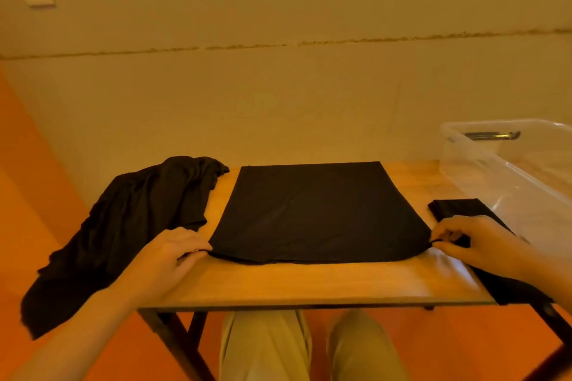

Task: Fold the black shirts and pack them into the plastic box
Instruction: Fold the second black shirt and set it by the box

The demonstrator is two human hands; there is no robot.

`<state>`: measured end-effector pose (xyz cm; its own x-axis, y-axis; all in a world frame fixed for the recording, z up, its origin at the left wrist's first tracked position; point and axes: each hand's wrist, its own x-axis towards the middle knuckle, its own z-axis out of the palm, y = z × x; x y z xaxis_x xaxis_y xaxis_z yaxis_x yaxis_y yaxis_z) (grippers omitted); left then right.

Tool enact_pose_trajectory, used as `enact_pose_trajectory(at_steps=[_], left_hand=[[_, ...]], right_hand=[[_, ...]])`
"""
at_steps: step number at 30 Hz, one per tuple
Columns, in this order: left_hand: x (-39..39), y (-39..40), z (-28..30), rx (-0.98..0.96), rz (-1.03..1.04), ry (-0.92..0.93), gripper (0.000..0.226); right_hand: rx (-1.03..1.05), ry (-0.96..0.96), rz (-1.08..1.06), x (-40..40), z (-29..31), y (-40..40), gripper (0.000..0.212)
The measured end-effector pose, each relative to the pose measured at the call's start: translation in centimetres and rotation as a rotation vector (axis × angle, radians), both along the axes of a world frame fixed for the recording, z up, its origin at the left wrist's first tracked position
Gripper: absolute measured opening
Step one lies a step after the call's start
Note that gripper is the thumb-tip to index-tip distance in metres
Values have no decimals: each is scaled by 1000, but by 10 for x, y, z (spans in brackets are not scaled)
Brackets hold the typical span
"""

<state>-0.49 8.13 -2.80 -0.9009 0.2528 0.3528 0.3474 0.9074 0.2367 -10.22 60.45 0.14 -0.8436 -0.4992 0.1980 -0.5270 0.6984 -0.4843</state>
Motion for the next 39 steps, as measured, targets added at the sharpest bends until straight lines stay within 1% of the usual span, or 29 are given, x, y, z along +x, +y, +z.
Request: enact_pose_trajectory(at_steps=[2, 3, 6, 7, 8, 9, 12, 14, 15, 17, 18, 19, 20, 21, 23, 24, 25, 27, 30, 33, 35, 36, 37, 39], left_hand=[[12, 3, 0, -1, -24, 5, 48], [16, 3, 0, 3, -28, 9, 46], [26, 6, 2, 48, -6, -27, 19], [27, 6, 1, 70, 15, -46, 10], [28, 5, 0, 98, 42, -82, 9], [28, 5, -1, 129, 61, -112, 14], [28, 7, -1, 164, 70, -161, 21], [26, 9, -1, 168, 50, -194, 22], [24, 11, 0, 169, 29, -215, 22], [19, 15, 3, 161, 17, -255, 10], [17, 18, 6, 179, 27, -260, 19], [13, 19, 8, 215, 42, -247, 31], [7, 22, 9, 252, 61, -213, 37], [0, 26, 11, 278, 81, -176, 37], [-20, 39, 13, 244, 107, -102, 30], [-34, 46, 12, 197, 125, -87, 26], [-48, 53, 10, 141, 151, -85, 28], [-77, 62, 0, 49, 190, -131, 46], [-107, 71, -17, -57, 236, -271, 68], [-118, 68, -27, -95, 306, -413, 78], [-115, 66, -29, -130, 316, -456, 82], [-112, 66, -30, -159, 314, -465, 82], [-108, 66, -31, -190, 317, -470, 82], [-105, 66, -29, -206, 326, -489, 83]], right_hand=[[18, 28, 9, 7, -5, 1, 59], [43, 35, 12, 10, -6, 3, 57], [70, 11, -20, 16, -11, 7, 47], [73, 1, -24, 19, -10, 6, 37], [67, -23, -29, 21, -10, 4, 24], [58, -42, -27, 21, -12, 4, 17], [61, -111, -9, 23, -15, 1, 29], [54, -149, 0, 21, -16, 0, 28], [54, -161, 1, 19, -16, -2, 25], [72, -188, -1, 16, -12, -7, 19], [66, -201, -11, 15, -9, -10, 14], [56, -201, -22, 13, -5, -14, 13], [40, -176, -41, 10, -2, -18, 22], [20, -131, -60, 5, 0, -24, 33], [21, -13, -91, -10, -2, -36, 52], [44, 21, -97, -18, -5, -45, 57], [83, 36, -96, -27, -10, -55, 57], [208, 19, -108, -44, -23, -76, 55], [350, -106, -193, -63, -43, -94, 64], [428, -134, -260, -72, -54, -87, 74], [449, -137, -268, -70, -54, -79, 88], [463, -145, -268, -68, -54, -75, 91], [478, -157, -264, -66, -53, -74, 87], [469, -176, -262, -66, -48, -74, 73]])
